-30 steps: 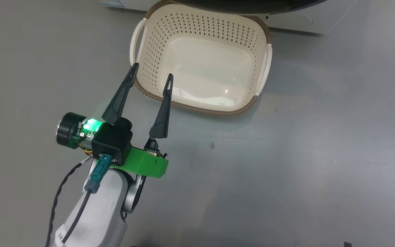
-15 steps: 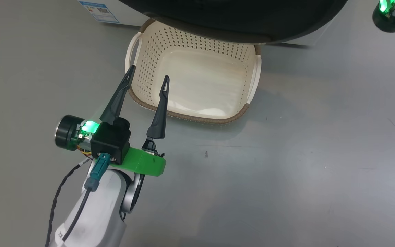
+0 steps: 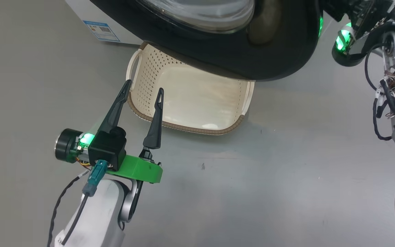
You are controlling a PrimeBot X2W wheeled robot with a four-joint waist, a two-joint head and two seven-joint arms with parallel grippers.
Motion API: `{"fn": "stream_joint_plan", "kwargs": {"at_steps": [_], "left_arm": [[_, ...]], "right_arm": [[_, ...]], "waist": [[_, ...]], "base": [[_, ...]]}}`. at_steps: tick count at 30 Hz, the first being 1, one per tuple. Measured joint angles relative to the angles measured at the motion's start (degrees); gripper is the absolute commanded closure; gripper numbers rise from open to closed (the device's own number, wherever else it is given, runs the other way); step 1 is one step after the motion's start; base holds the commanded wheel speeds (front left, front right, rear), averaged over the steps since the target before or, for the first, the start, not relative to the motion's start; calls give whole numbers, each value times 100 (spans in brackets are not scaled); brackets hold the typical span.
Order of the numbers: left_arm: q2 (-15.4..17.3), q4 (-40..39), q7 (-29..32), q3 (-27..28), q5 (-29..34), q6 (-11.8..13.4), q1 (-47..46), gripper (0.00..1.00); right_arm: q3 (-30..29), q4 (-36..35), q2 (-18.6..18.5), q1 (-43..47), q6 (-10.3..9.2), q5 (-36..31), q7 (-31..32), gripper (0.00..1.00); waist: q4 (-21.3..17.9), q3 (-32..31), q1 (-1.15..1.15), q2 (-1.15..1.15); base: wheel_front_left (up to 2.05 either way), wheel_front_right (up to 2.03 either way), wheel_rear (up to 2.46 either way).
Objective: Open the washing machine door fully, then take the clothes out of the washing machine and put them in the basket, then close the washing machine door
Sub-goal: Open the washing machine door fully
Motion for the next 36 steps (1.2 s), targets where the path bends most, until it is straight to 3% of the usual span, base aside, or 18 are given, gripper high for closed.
{"fn": "stream_joint_plan", "kwargs": {"at_steps": [17, 36], "left_arm": [[1, 182, 1, 34, -65, 14, 364, 0], [3, 287, 1, 122, -63, 32, 653, 0]], "right_arm": [[363, 213, 453, 684, 210, 58, 224, 100], [698, 159, 587, 1310, 342, 99, 338, 100]], "waist": [[79, -611, 0, 0], [167, -1193, 0, 0]], "base": [[0, 0, 0], [0, 0, 0]]}}
